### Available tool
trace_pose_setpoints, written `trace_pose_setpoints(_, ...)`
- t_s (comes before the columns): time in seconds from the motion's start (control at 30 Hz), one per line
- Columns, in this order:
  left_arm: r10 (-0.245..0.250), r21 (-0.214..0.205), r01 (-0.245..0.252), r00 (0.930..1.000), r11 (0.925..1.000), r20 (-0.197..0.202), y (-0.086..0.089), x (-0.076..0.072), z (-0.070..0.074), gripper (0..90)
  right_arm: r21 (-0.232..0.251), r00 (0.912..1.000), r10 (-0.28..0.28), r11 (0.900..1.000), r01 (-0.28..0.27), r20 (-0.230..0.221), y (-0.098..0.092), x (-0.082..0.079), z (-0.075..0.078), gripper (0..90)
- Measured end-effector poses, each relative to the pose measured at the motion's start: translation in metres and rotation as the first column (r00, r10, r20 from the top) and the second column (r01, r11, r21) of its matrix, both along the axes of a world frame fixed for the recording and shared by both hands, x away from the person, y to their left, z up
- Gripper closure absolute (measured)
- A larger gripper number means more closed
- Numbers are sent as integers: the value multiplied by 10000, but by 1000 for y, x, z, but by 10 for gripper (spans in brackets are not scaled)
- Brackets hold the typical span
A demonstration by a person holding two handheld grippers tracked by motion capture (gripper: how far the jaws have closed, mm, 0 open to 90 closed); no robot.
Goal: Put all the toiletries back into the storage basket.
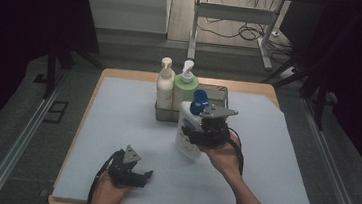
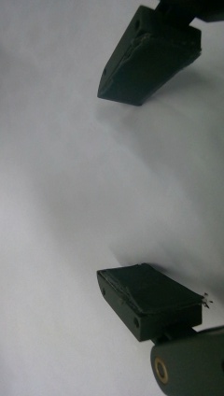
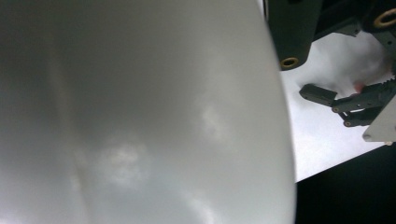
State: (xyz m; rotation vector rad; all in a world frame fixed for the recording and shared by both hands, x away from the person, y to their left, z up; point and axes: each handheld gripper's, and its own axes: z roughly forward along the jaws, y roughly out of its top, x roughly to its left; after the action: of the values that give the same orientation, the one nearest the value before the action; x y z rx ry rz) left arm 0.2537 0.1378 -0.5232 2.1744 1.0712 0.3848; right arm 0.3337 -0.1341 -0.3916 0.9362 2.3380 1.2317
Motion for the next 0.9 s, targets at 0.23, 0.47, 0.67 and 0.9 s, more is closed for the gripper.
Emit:
trace_pose_setpoints(0.23, -2, 3, 2, 10000, 10000, -3, 0, 0, 0, 123, -19, 9996, -291, 9996, 291, 9, -16, 5, 6, 403)
trace_pose_setpoints(0.47, 1, 2, -1, 10000, 10000, -3, 0, 0, 0, 123, -87, 9983, -583, 9983, 583, 48, -29, 10, 13, 403)
trace_pose_setpoints(0.67, 1, 4, -1, 10000, 10000, -4, 0, 0, 0, 123, -113, 9962, -859, 9962, 861, 147, -39, 15, 20, 404)
trace_pose_setpoints(0.9, 1, 4, -1, 10000, 10000, -2, 0, 0, 0, 123, -45, 9931, -1154, 9933, 1155, 194, -49, 21, 30, 404)
